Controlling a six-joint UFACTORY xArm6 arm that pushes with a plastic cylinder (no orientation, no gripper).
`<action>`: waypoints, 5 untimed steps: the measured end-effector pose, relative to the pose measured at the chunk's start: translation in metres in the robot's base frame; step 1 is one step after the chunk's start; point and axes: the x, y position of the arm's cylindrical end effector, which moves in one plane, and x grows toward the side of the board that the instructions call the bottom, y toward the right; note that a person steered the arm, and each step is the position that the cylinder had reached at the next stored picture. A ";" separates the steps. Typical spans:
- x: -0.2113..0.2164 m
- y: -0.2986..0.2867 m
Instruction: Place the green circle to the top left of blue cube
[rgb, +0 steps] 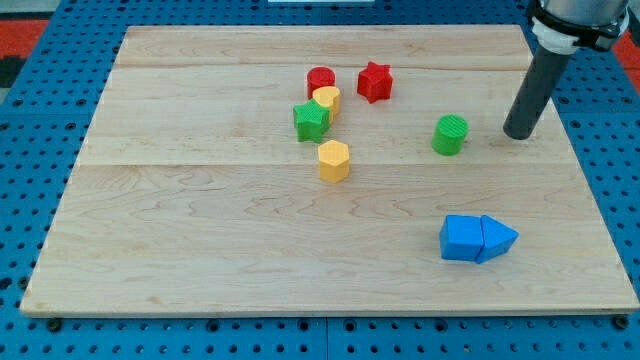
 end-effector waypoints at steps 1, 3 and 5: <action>-0.019 0.014; -0.015 -0.050; 0.018 -0.038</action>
